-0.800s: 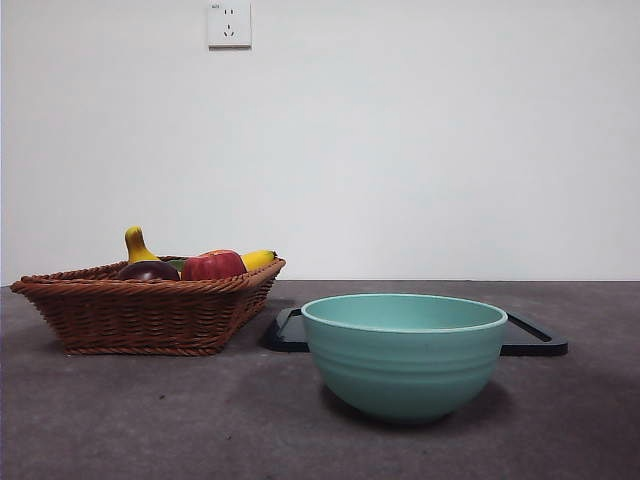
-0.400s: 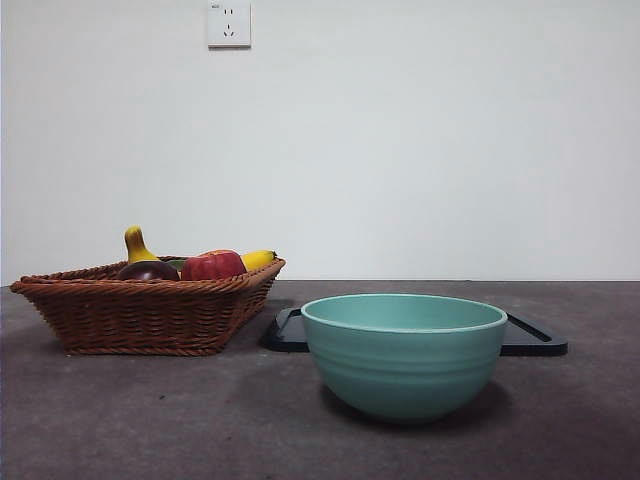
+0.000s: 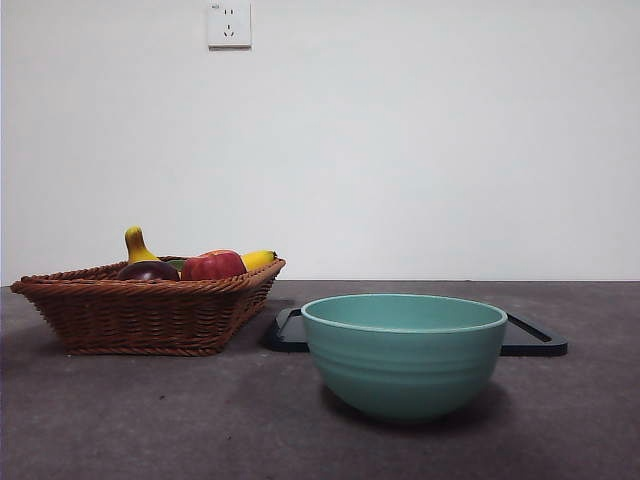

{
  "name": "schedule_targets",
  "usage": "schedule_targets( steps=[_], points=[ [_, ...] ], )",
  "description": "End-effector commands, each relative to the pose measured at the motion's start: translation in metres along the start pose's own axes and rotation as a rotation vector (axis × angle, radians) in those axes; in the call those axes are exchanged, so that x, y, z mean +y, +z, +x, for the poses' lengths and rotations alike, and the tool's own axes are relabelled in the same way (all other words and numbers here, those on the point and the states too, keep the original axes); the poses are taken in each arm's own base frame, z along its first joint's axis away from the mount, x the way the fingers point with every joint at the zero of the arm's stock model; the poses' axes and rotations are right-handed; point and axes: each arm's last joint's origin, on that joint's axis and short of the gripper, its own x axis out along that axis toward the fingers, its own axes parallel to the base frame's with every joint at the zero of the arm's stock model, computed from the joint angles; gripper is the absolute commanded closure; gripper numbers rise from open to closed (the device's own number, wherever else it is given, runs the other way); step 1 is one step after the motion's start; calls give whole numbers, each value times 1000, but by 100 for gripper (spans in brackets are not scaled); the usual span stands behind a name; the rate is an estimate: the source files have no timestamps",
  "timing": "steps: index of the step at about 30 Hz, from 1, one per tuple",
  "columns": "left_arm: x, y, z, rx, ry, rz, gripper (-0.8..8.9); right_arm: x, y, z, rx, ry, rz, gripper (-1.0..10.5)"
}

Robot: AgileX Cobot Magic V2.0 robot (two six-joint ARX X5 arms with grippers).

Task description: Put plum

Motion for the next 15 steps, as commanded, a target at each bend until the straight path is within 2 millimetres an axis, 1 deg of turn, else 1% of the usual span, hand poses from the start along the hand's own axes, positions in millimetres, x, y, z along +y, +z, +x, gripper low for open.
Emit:
schedule_targets(
  steps=[1, 5, 8, 11, 15],
  points=[
    [-5, 12, 2, 63, -70, 72, 805, 5, 16, 0, 46, 71, -51, 942],
    [-9, 21, 7, 159, -146, 105, 805, 10, 33, 1, 104, 147, -53, 942],
    [-12, 28, 10, 215, -189, 127, 805, 13, 41, 3, 155, 180, -52, 942],
    [-17, 33, 11, 259, -230, 142, 805, 15, 45, 7, 228, 214, -43, 942],
    [-21, 38, 9, 299, -255, 160, 805, 18, 45, 11, 336, 245, -44, 942]
  ],
)
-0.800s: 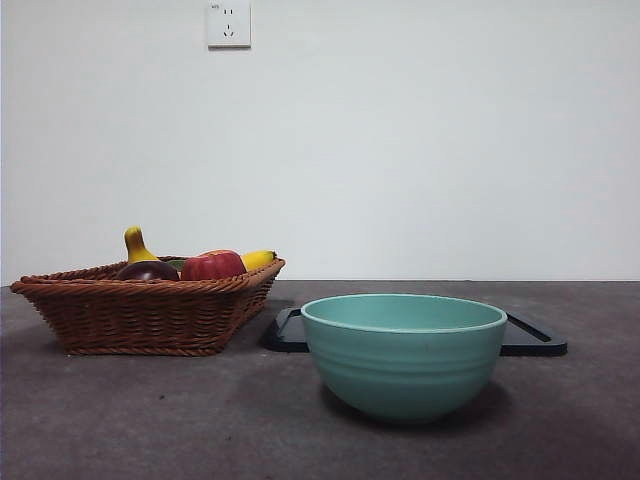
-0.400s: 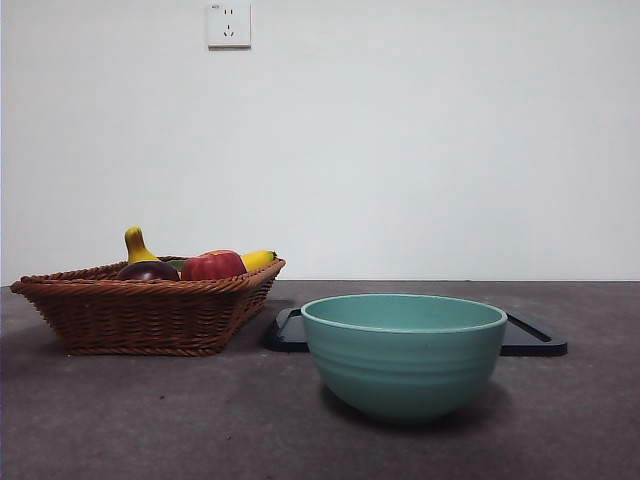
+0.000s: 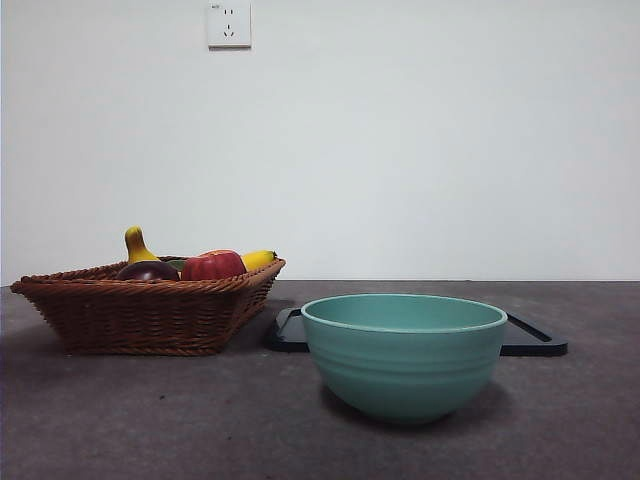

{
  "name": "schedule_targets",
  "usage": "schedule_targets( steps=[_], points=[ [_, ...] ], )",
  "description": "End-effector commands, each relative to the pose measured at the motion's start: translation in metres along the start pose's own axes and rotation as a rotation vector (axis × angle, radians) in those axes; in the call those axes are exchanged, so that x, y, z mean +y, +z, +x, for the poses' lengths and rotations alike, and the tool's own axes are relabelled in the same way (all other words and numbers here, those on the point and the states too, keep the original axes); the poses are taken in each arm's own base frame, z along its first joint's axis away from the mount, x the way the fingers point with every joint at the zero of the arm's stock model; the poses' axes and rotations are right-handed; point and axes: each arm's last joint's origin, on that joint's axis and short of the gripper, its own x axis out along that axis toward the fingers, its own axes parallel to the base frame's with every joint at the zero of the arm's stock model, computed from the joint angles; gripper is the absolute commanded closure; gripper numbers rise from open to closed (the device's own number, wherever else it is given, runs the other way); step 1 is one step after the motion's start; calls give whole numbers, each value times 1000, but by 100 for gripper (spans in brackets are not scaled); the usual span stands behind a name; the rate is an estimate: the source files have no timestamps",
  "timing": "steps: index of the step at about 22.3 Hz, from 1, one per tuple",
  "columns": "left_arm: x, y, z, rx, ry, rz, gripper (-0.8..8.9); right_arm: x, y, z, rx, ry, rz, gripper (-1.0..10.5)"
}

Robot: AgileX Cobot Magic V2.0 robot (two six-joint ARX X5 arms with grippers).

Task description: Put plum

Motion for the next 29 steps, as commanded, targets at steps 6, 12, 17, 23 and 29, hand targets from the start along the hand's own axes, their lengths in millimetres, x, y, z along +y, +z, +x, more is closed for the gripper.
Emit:
schedule_targets(
  steps=[6, 12, 17, 23, 29],
  points=[
    [-7, 5, -5, 32, -34, 64, 805, 5, -1, 6, 161, 66, -29, 942],
    [-7, 5, -5, 30, -33, 62, 751, 6, -1, 7, 170, 76, -26, 924],
    [-7, 3, -5, 42, -33, 54, 417, 5, -1, 8, 172, 71, -4, 555],
    [-7, 3, -5, 47, -31, 30, 395, 5, -1, 8, 173, 71, -4, 555],
    [0, 10, 5, 61, 15, 14, 401, 5, -1, 8, 173, 71, -4, 555]
  ],
)
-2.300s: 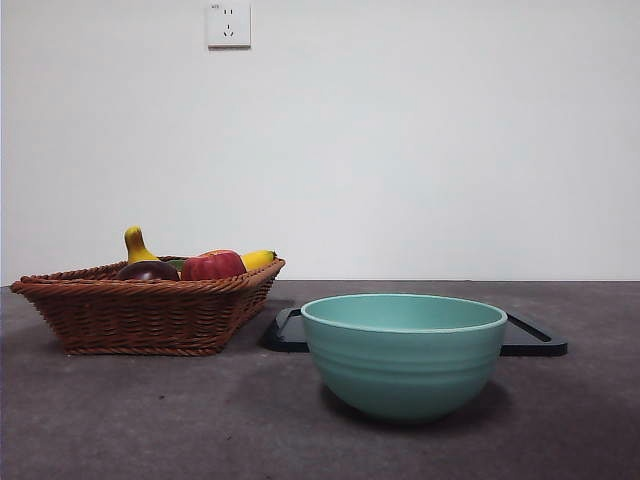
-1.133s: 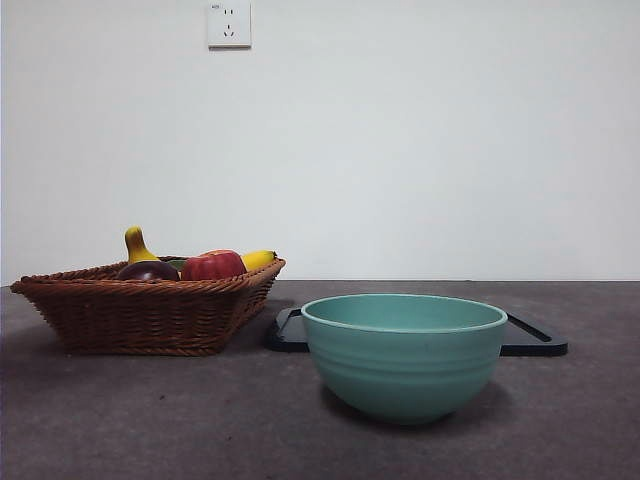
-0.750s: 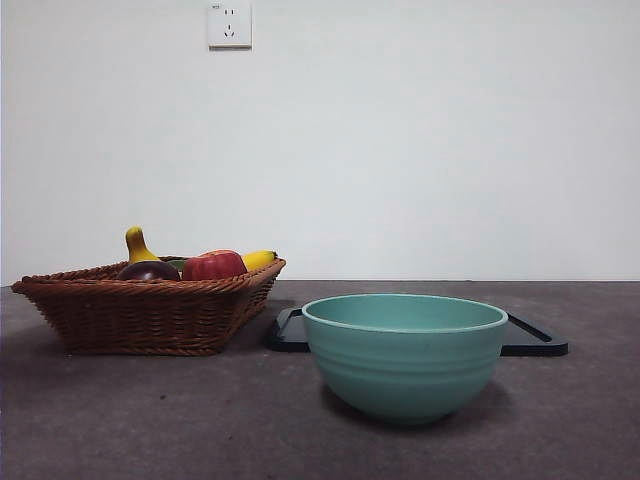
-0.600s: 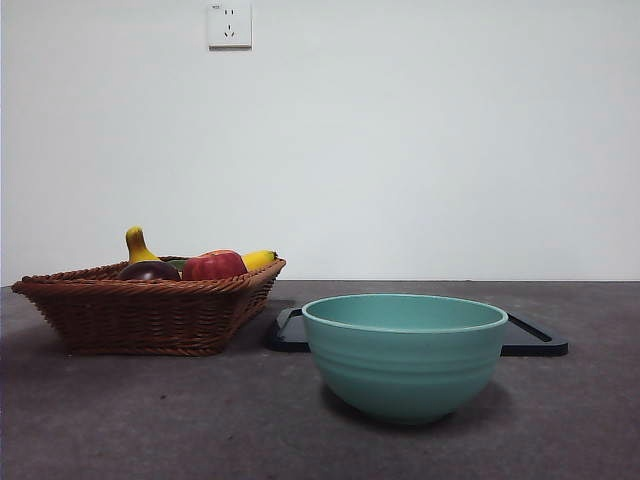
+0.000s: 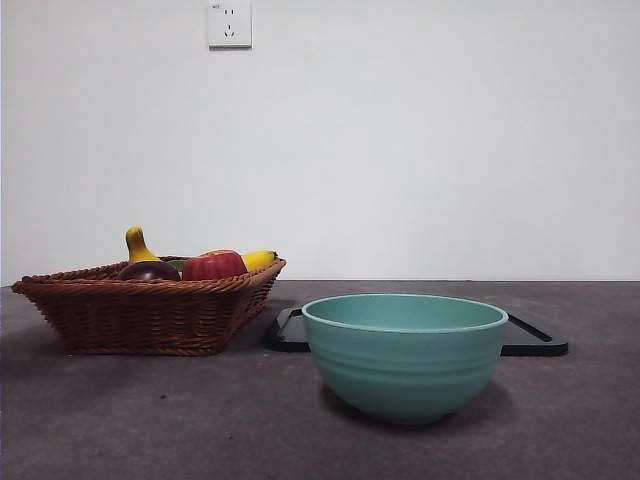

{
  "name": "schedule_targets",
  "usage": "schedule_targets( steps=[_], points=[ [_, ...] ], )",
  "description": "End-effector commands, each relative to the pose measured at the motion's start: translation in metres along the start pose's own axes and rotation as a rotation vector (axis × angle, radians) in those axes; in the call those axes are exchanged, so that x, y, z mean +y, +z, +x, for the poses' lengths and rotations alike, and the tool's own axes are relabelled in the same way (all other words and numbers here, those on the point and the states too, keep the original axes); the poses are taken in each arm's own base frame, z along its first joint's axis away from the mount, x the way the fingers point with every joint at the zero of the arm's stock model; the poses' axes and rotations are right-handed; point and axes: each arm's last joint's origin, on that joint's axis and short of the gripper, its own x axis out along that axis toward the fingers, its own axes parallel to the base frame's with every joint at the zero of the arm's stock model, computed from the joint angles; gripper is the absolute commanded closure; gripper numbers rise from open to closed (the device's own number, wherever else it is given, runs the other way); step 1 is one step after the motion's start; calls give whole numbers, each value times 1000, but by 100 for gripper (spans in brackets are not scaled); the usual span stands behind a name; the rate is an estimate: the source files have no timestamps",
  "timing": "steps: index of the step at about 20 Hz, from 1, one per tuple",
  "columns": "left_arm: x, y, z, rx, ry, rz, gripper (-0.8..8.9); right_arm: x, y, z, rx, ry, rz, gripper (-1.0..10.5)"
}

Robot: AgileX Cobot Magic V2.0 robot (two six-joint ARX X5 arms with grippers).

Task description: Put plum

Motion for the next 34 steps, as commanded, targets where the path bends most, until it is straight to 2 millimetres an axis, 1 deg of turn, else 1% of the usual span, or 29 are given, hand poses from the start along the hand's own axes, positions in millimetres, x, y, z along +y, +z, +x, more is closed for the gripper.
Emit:
schedule_targets(
  steps=[1, 4, 8, 12, 16, 20, 25, 27, 30, 34],
  points=[
    [3, 14, 5, -13, 15, -17, 403, 2, 5, -3, -16, 4, -2, 555],
    [9, 33, 19, -6, 26, -14, 404, 2, 5, -3, -16, 4, -1, 555],
    [16, 60, 48, 59, 67, -12, 407, 2, 5, -3, -16, 4, 5, 555],
    [22, 83, 85, 140, 120, 1, 407, 2, 5, -3, -16, 3, 5, 555],
    [29, 96, 128, 222, 164, 11, 408, 2, 5, -3, -16, 3, 5, 555],
    [40, 92, 173, 286, 195, 17, 407, 2, 5, -2, -16, 3, 5, 555],
    [54, 79, 218, 353, 214, 11, 407, 2, 5, -2, -16, 3, 5, 555],
    [60, 73, 231, 380, 253, 13, 407, 2, 5, -2, -16, 3, 5, 555],
    [68, 65, 248, 409, 267, 9, 407, 2, 5, -2, -16, 3, 5, 555],
    [71, 58, 261, 424, 264, 10, 407, 2, 5, -2, -16, 3, 5, 555]
  ],
)
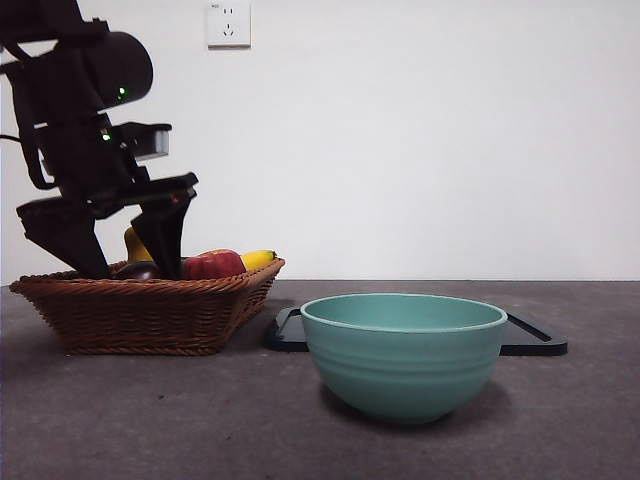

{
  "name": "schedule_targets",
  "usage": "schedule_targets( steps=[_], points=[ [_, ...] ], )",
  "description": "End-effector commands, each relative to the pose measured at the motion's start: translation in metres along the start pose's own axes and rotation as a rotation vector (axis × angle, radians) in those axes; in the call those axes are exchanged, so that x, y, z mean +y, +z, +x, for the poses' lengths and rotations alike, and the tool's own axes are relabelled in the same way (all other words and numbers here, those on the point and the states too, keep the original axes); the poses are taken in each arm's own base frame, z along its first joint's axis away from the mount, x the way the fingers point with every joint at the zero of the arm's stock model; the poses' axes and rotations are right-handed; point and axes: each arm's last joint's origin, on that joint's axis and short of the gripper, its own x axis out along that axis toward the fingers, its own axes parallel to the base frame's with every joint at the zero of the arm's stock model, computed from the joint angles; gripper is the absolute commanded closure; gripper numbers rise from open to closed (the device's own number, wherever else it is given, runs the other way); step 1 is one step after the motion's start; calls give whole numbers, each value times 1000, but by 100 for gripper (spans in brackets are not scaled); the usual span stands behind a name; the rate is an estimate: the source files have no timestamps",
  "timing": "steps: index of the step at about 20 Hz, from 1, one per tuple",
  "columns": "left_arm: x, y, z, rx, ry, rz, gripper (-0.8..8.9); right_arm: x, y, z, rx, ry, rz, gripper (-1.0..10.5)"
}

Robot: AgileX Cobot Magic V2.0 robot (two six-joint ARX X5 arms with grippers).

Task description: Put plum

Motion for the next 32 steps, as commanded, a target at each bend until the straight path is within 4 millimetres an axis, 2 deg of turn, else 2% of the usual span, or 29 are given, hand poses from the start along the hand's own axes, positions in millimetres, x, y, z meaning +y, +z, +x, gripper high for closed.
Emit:
schedule_targets(
  steps=[1, 7, 10, 15, 17, 20, 23, 26, 28, 30, 32],
  points=[
    [-2, 7, 7, -16, -5, 8, 407, 2, 5, -3, -17, 4, -10, 555],
    [-2, 7, 12, -15, -5, 4, 422, 2, 5, -3, -18, 4, -10, 556],
    [-2, 7, 12, -10, -5, 4, 532, 2, 5, -3, -18, 4, -10, 556],
    [-2, 6, 10, -7, -6, 3, 538, 2, 5, -3, -18, 4, -10, 556],
    [-3, 7, 2, -21, -8, 4, 538, 2, 5, -3, -18, 4, -10, 556],
    [-10, 10, -27, -79, -52, 13, 538, 2, 5, -3, -18, 4, -10, 556],
    [-26, 8, -64, -142, -113, 49, 538, 2, 5, -3, -18, 4, -10, 556],
    [-54, -2, -102, -191, -210, 128, 538, 2, 5, -3, -18, 4, -10, 556],
    [-76, -8, -118, -217, -283, 188, 538, 2, 5, -3, -18, 4, -10, 556],
    [-99, -15, -123, -218, -339, 257, 538, 2, 5, -3, -18, 4, -10, 556],
    [-121, -20, -118, -193, -382, 317, 538, 2, 5, -3, -18, 4, -10, 556]
  ],
)
